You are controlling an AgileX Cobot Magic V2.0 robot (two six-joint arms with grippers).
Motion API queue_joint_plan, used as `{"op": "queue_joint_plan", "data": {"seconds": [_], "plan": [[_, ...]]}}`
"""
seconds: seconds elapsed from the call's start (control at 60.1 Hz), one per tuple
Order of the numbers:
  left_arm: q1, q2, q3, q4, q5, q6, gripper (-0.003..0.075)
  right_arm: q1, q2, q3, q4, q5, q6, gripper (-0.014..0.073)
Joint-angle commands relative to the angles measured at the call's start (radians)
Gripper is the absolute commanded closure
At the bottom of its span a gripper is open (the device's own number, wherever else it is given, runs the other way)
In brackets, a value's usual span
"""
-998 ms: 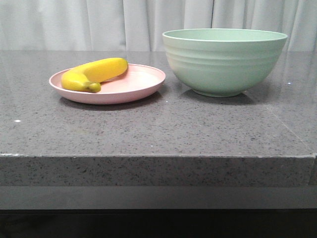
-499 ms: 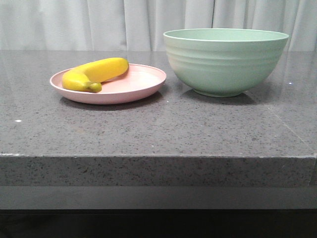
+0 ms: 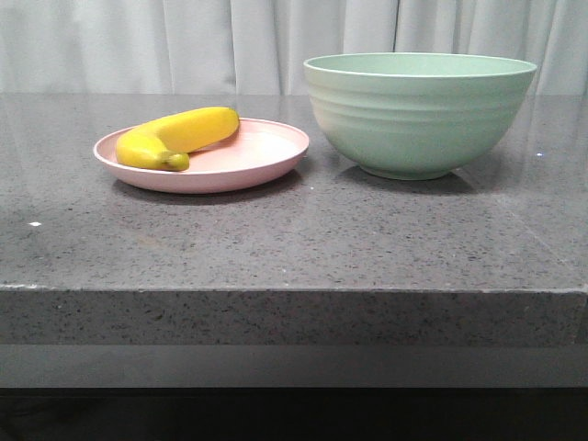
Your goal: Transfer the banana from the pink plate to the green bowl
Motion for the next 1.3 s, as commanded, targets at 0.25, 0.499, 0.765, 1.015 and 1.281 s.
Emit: {"op": "queue_joint_plan", "data": {"seconds": [0.25,0.499,0.765,1.015,1.281], "plan": [[-0.064,0.423,-0.409,-0.054,0.222,-0.031,0.0175,-0.004,0.016,-0.038,-0.008,-0.081,0.0,0.0053],[-0.064,0.601,-0.518,-0.052,0.288,-0.033,0.0175,-0.004,0.016,-0.038,-0.008,-0.081,0.0,0.0053],[-0.064,0.661,-0.518,0.006,0.285,-0.077,0.0175,-0.004,0.016,-0.038,-0.008,-0.081,0.0,0.0053],[-0.052,0.711,-0.518,0.002,0.279,-0.077,0.0175,-0.004,0.016,-0.038,-0.008,-0.081,0.0,0.0053],[-0.049,0.745,-0.518,-0.006,0.279,-0.077,0.0176,-0.004,0.016,-0.038,-0.008,-0.081,0.0,0.0053]]}}
